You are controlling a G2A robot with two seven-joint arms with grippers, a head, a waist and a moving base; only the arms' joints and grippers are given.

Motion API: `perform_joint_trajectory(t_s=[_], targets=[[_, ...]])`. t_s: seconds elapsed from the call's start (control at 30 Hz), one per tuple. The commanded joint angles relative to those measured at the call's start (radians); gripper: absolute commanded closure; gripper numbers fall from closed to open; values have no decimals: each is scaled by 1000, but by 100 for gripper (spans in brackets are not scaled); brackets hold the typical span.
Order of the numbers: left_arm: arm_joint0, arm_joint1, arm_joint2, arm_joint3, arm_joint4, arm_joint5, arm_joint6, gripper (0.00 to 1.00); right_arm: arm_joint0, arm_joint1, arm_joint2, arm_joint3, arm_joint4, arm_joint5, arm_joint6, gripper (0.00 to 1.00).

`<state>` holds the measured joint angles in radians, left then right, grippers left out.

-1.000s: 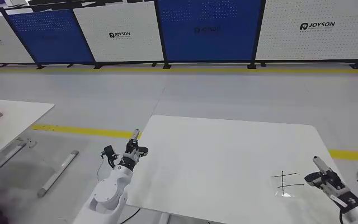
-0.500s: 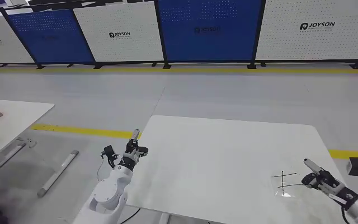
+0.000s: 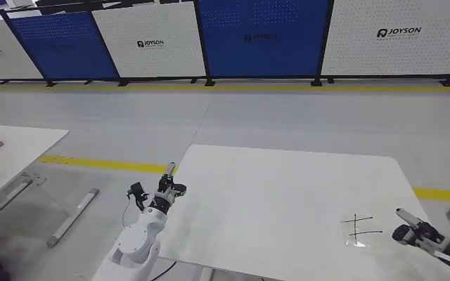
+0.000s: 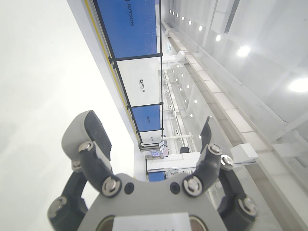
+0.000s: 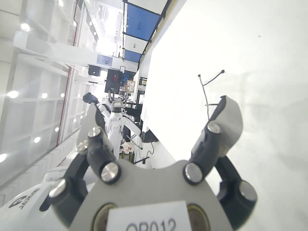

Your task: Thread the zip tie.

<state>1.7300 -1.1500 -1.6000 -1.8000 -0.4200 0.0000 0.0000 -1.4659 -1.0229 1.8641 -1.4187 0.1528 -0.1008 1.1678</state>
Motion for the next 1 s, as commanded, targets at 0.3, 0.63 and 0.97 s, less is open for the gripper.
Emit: perform_joint_trajectory(t_s=[0.3, 0.63, 0.97], targets=[[0, 0, 0, 0, 0, 0, 0, 0, 67, 7, -64, 78, -37, 30, 24, 0], [0, 0, 0, 0, 0, 0, 0, 0, 42, 10, -65, 80, -54, 2, -4, 0], [0, 0, 0, 0, 0, 0, 0, 0, 56, 18, -111, 87, -105, 1, -34, 0]])
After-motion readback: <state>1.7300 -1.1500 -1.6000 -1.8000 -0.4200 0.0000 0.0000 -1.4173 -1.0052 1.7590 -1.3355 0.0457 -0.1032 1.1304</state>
